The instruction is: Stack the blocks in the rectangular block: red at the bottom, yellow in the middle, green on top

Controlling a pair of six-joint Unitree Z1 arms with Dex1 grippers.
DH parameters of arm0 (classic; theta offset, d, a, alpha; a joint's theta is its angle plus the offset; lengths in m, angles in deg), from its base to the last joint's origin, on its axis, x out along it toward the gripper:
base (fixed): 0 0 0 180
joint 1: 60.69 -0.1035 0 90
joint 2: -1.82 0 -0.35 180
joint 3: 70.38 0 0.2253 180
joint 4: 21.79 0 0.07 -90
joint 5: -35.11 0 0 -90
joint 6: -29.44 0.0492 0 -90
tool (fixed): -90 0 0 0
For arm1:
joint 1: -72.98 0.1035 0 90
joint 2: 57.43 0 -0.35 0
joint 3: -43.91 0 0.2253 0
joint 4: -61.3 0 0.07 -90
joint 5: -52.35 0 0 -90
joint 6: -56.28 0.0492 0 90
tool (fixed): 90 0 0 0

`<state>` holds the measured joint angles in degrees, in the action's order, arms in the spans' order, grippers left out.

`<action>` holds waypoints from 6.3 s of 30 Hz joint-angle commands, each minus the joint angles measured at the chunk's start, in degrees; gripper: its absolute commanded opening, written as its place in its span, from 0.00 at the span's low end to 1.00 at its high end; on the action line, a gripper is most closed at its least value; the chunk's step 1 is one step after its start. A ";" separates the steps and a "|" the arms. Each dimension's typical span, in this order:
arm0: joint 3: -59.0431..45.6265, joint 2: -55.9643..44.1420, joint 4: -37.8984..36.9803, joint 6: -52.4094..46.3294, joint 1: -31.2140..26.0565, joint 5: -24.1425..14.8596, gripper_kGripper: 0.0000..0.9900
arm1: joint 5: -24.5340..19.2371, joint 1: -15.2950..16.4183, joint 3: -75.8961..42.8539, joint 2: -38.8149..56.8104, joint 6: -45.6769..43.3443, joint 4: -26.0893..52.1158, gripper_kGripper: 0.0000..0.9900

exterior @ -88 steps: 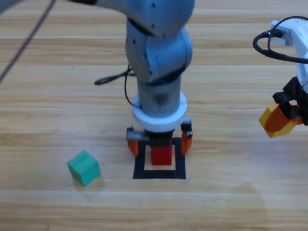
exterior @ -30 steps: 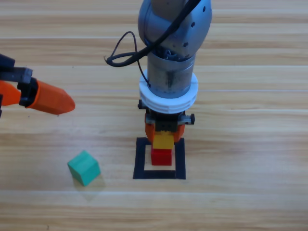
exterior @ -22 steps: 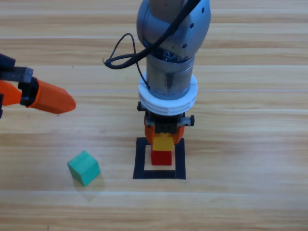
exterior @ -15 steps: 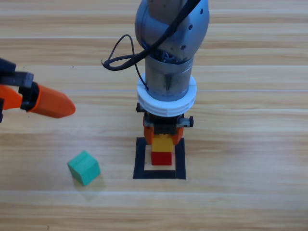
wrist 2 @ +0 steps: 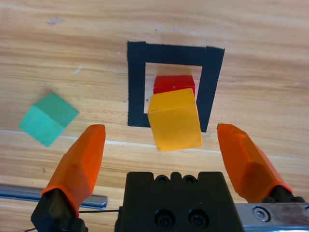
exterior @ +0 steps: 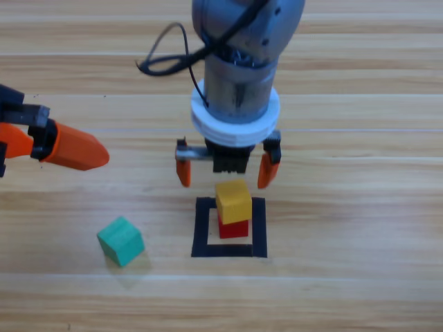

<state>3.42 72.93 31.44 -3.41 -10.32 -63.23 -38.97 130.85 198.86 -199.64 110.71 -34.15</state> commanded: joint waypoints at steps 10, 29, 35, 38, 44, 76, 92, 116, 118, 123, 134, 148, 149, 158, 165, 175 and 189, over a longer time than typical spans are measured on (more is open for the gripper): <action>-0.97 1.05 -0.70 -23.40 -2.38 -2.99 1.00 | -10.29 1.71 -15.76 25.84 -14.87 5.47 1.00; 22.06 38.66 16.71 -49.77 -4.84 0.79 0.90 | 10.63 -14.90 -83.70 59.23 -37.64 55.04 1.00; 24.17 43.06 18.02 -50.21 -6.77 2.37 0.90 | 12.74 -14.90 -84.75 59.41 -38.87 55.04 1.00; 23.73 43.23 18.55 -51.61 -7.48 2.46 0.90 | 12.74 -14.90 -85.45 59.41 -39.04 55.75 1.00; 23.12 44.20 19.08 -54.34 -8.53 3.69 0.90 | 12.48 -14.90 -85.72 59.06 -39.04 56.19 1.00; 11.16 46.05 6.86 -63.92 -8.44 8.00 0.92 | 11.69 -14.90 -85.89 56.77 -39.48 57.77 1.00; 9.93 46.66 4.40 -62.60 -9.15 7.64 0.87 | 11.60 -14.90 -86.24 57.48 -39.31 57.77 1.00; 8.53 45.17 4.93 -53.20 -12.93 6.94 0.33 | 11.60 -14.90 -86.24 57.39 -39.57 57.77 1.00; 9.85 45.08 6.42 -50.47 -13.01 7.03 0.24 | 11.60 -14.90 -86.24 57.48 -39.57 57.77 1.00; 17.40 44.20 12.49 -33.95 -14.16 7.38 0.02 | 11.60 -14.90 -86.24 57.48 -39.48 57.77 1.00; 25.93 39.63 14.95 1.74 -10.55 13.53 0.02 | 11.60 -14.90 -86.16 57.65 -39.31 57.68 1.00; 48.25 48.51 27.96 4.37 -0.36 13.71 0.03 | 11.60 -14.90 -86.07 57.92 -39.31 57.07 1.00; 49.40 49.30 28.40 3.05 0.17 13.71 0.03 | 11.60 -14.90 -86.07 57.92 -39.31 57.07 1.00; 53.26 53.96 30.15 -16.55 0.17 11.42 0.04 | 11.60 -14.90 -86.16 58.00 -39.31 56.89 1.00; 58.89 55.98 34.02 -26.39 0.35 8.70 0.07 | 11.60 -14.90 -86.16 57.92 -39.31 56.89 1.00; 59.59 55.63 37.80 -37.82 1.84 5.62 0.08 | 11.60 -14.90 -86.07 57.30 -39.31 56.89 1.00; 62.84 58.61 38.94 -40.01 3.86 5.89 0.11 | 11.77 -14.90 -86.24 57.04 -39.74 56.98 1.00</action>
<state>66.59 128.11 70.27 -42.51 -7.82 -56.98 -27.36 117.46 113.87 -141.30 71.65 22.81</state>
